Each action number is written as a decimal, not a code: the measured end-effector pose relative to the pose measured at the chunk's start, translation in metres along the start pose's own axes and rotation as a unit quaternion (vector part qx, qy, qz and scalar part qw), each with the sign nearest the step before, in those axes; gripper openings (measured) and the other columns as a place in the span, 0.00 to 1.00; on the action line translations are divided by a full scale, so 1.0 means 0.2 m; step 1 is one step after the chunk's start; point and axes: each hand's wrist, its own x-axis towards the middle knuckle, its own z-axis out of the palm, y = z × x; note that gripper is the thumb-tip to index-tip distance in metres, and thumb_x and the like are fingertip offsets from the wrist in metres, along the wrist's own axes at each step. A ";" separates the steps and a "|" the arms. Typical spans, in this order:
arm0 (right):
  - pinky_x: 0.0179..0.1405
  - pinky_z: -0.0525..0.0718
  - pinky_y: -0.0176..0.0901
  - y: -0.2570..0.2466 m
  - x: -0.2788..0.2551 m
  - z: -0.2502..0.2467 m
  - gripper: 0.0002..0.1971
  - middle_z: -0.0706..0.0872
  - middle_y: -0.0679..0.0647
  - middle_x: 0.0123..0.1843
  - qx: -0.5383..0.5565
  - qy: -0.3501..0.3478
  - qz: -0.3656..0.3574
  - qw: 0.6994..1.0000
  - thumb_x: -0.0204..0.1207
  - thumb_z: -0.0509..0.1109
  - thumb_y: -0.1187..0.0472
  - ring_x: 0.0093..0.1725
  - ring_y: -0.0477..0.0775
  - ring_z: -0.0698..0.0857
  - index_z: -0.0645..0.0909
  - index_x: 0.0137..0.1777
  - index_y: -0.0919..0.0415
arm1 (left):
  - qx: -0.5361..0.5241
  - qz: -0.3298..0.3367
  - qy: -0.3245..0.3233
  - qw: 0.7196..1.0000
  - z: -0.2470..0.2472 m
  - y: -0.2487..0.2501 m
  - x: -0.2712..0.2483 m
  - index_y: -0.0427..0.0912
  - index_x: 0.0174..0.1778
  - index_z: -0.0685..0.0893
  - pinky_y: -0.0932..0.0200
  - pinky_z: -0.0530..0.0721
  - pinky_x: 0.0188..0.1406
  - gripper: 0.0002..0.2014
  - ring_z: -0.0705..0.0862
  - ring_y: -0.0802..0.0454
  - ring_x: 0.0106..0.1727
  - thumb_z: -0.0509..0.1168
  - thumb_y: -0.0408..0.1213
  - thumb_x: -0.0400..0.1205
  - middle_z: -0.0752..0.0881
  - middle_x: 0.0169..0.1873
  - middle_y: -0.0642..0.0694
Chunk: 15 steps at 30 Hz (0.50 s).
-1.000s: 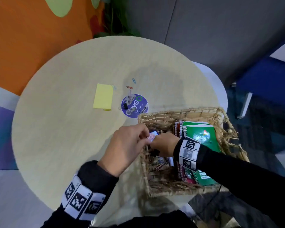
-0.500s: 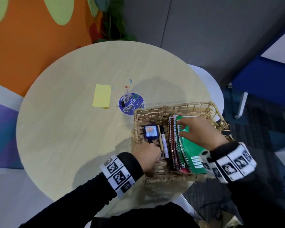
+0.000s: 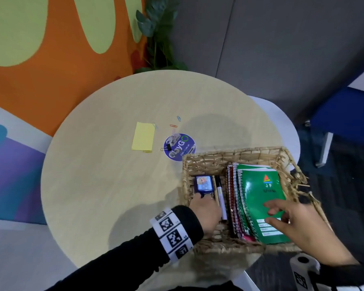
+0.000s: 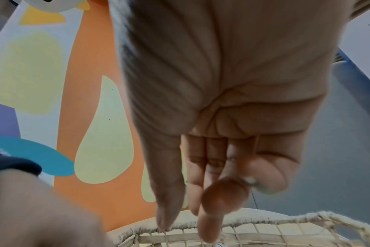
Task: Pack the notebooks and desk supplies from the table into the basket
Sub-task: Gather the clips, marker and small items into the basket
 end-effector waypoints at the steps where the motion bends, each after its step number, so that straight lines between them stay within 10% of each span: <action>1: 0.35 0.77 0.33 -0.02 0.02 -0.01 0.14 0.87 0.38 0.37 0.000 0.001 -0.004 1.000 0.65 0.81 0.61 0.47 0.39 0.81 0.87 0.50 0.46 | -0.048 -0.004 0.073 0.996 -0.03 -0.05 -0.03 0.38 0.55 0.84 0.47 0.75 0.47 0.12 0.80 0.40 0.57 0.59 0.35 0.80 0.85 0.53 0.40; 6: 0.36 0.78 0.23 -0.18 0.20 -0.08 0.13 0.88 0.37 0.37 0.012 0.005 -0.049 0.999 0.68 0.78 0.58 0.37 0.46 0.85 0.87 0.54 0.50 | -0.319 -0.105 0.321 0.885 -0.11 -0.48 -0.16 0.43 0.55 0.84 0.56 0.79 0.53 0.10 0.83 0.49 0.53 0.61 0.36 0.82 0.87 0.51 0.46; 11: 0.38 0.80 0.20 -0.47 0.52 -0.16 0.11 0.89 0.40 0.38 0.007 0.014 -0.135 0.991 0.70 0.77 0.57 0.41 0.40 0.87 0.86 0.52 0.50 | -0.346 -0.259 0.342 0.834 0.05 -0.95 -0.16 0.41 0.52 0.86 0.55 0.81 0.49 0.08 0.86 0.44 0.48 0.65 0.34 0.79 0.88 0.49 0.42; 15: 0.46 0.85 0.43 -0.74 0.90 -0.15 0.09 0.91 0.50 0.43 -0.060 -0.018 -0.207 0.976 0.73 0.73 0.60 0.40 0.50 0.87 0.86 0.53 0.56 | -0.351 -0.319 0.331 0.816 0.19 -1.14 -0.11 0.40 0.51 0.87 0.52 0.83 0.50 0.08 0.86 0.42 0.49 0.65 0.33 0.79 0.88 0.49 0.39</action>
